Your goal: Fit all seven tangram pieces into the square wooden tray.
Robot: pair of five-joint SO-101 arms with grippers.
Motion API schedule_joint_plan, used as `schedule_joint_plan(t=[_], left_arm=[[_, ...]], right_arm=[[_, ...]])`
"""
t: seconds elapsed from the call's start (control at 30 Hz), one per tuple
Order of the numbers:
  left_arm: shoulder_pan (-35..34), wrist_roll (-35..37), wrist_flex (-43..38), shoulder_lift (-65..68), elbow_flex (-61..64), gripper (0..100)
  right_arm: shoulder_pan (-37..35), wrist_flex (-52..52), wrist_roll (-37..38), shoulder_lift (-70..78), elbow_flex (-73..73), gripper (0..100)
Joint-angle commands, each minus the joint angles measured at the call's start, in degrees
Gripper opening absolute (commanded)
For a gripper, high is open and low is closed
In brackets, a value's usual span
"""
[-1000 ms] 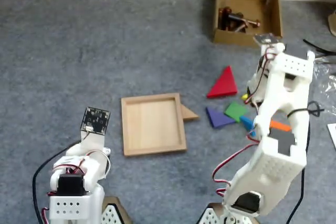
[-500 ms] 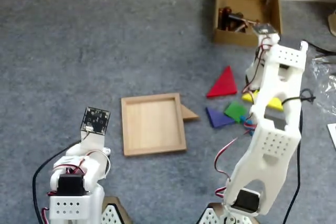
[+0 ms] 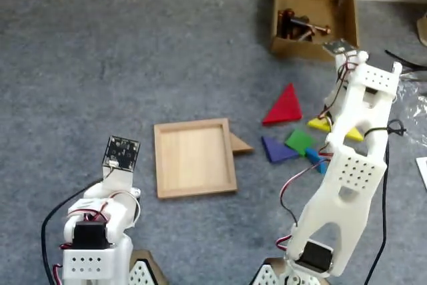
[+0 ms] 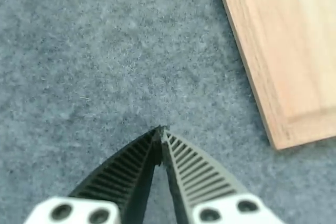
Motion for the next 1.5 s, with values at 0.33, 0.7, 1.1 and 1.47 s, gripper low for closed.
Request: schedule_joint_plan(t=[0.33, 0.7, 1.1, 1.47], left_arm=[[0.66, 0.53, 0.18, 0.13, 1.19, 1], [0.66, 0.53, 0.18, 0.13, 1.19, 1], [0.66, 0.53, 0.18, 0.13, 1.19, 1], [0.66, 0.53, 0.18, 0.13, 1.19, 1]], right_arm=[[-0.31, 5.23, -5.36, -0.22, -1.63, 16.3], [-4.7, 8.57, -20.75, -0.13, -1.45, 16.3], [-8.13, 10.15, -16.18, -2.95, -3.38, 16.3], [-6.02, 10.24, 13.89, -7.43, -3.38, 18.5]])
